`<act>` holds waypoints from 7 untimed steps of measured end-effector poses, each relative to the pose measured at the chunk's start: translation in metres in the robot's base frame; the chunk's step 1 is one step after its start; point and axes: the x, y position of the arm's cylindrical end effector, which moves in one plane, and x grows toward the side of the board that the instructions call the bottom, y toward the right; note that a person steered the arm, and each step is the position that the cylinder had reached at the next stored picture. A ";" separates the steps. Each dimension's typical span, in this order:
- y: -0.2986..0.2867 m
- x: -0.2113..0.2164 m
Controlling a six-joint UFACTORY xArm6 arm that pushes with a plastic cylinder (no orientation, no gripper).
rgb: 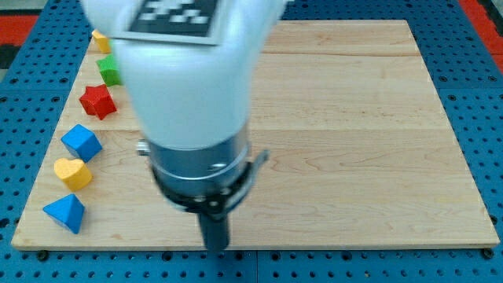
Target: Place your arm to the left of the yellow hexagon
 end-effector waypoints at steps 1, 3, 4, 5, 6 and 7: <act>-0.072 0.000; -0.216 0.000; -0.234 -0.001; -0.248 -0.009; -0.249 -0.028; -0.241 -0.122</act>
